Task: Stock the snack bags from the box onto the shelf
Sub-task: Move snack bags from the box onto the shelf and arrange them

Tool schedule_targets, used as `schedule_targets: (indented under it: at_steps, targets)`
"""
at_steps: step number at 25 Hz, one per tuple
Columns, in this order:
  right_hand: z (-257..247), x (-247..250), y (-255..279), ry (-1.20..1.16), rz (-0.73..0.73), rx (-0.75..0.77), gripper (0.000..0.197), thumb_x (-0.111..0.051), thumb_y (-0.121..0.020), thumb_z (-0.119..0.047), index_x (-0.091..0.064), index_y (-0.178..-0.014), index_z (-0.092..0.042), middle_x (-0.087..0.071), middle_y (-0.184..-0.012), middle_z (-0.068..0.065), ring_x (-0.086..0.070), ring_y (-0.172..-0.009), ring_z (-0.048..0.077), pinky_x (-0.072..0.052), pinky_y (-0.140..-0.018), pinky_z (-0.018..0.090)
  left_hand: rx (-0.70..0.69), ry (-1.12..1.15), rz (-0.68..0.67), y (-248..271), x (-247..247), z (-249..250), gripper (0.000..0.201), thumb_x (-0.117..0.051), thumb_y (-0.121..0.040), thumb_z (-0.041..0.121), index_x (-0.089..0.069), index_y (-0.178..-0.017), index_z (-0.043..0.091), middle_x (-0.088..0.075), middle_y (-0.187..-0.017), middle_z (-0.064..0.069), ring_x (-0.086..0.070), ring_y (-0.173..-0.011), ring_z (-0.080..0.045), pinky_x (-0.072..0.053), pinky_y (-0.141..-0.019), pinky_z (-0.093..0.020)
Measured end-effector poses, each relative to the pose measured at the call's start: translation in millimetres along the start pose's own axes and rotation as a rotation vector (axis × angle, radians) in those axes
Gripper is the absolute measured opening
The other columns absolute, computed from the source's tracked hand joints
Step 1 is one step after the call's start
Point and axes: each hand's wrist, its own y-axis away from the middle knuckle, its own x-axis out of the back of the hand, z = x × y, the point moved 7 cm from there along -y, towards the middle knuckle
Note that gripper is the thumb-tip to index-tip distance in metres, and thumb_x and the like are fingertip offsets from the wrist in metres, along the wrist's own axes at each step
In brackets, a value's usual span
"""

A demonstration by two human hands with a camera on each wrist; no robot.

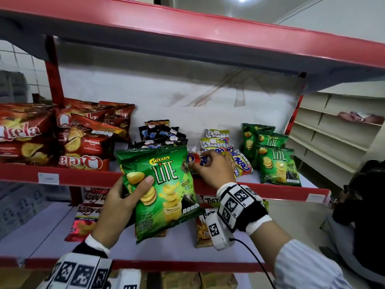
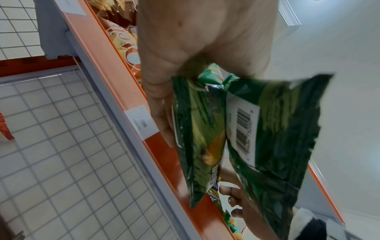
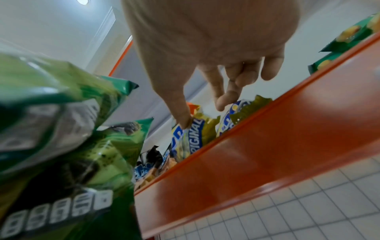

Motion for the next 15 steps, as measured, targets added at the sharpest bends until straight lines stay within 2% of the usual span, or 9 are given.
schedule_targets:
  at_steps: [2, 4, 5, 8, 11, 13, 15]
  targets:
    - [0.3, 12.0, 6.2, -0.134, 0.079, 0.003, 0.046, -0.063, -0.078, -0.055, -0.056, -0.111, -0.024, -0.064, -0.094, 0.001, -0.041, -0.117, 0.025, -0.028, -0.099, 0.038, -0.010, 0.025, -0.010, -3.4, -5.3, 1.4, 0.048, -0.073, -0.064, 0.042, -0.065, -0.107, 0.022, -0.073, -0.102, 0.002, -0.069, -0.094, -0.021, -0.054, -0.080, -0.036]
    - [2.0, 31.9, 13.9, -0.308, 0.213, 0.039, 0.026, -0.062, -0.085, -0.037, -0.058, -0.104, -0.020, -0.057, -0.074, -0.009, -0.043, -0.110, 0.025, -0.031, -0.097, 0.036, -0.020, 0.050, -0.027, -7.4, -15.6, 2.3, 0.051, -0.080, -0.066, 0.041, -0.064, -0.111, 0.022, -0.072, -0.107, 0.000, -0.068, -0.099, -0.022, -0.052, -0.087, -0.042]
    - [2.0, 40.6, 17.2, -0.366, 0.250, 0.063, 0.018, -0.061, -0.086, -0.030, -0.060, -0.101, -0.019, -0.053, -0.071, -0.012, -0.043, -0.108, 0.025, -0.033, -0.095, 0.036, -0.026, 0.054, -0.027, -9.7, -21.3, 2.4, 0.051, -0.081, -0.067, 0.041, -0.064, -0.112, 0.022, -0.071, -0.110, 0.000, -0.067, -0.102, -0.022, -0.051, -0.090, -0.044]
    - [-0.8, 56.8, 26.0, -0.490, 0.184, 0.130, 0.012, -0.057, -0.092, -0.025, -0.064, -0.098, -0.017, -0.060, -0.082, -0.007, -0.051, -0.099, 0.021, -0.040, -0.087, 0.032, -0.038, 0.082, -0.011, -19.0, -42.5, 0.2, 0.049, -0.080, -0.069, 0.041, -0.064, -0.112, 0.023, -0.070, -0.112, 0.000, -0.066, -0.106, -0.022, -0.048, -0.096, -0.048]
    - [-7.5, 64.8, 39.6, -0.622, 0.013, 0.235, 0.029, -0.049, -0.095, -0.035, -0.066, -0.109, -0.015, -0.066, -0.106, -0.004, -0.058, -0.102, 0.008, -0.043, -0.087, 0.018, -0.041, 0.125, 0.007, -26.8, -57.8, -3.8, 0.052, -0.080, -0.067, 0.041, -0.064, -0.114, 0.022, -0.069, -0.114, -0.001, -0.064, -0.108, -0.023, -0.046, -0.099, -0.052]
    - [-8.9, 65.6, 47.5, -0.751, -0.115, 0.249, 0.040, -0.053, -0.085, -0.045, -0.064, -0.114, -0.019, -0.066, -0.109, -0.007, -0.060, -0.104, 0.004, -0.045, -0.089, 0.015, -0.059, 0.129, -0.011, -28.0, -67.7, -3.3, 0.057, -0.079, -0.066, 0.044, -0.062, -0.116, 0.022, -0.069, -0.115, -0.001, -0.064, -0.108, -0.023, -0.046, -0.098, -0.051]
    - [-5.2, 69.0, 50.5, -0.780, -0.150, 0.241, 0.048, -0.067, -0.072, -0.044, -0.062, -0.116, -0.025, -0.064, -0.104, -0.012, -0.061, -0.091, -0.003, -0.048, -0.081, 0.016, -0.103, 0.106, -0.047, -27.8, -80.3, 1.6, 0.065, -0.078, -0.064, 0.051, -0.060, -0.118, 0.021, -0.069, -0.115, 0.001, -0.065, -0.108, -0.019, -0.049, -0.096, -0.045]
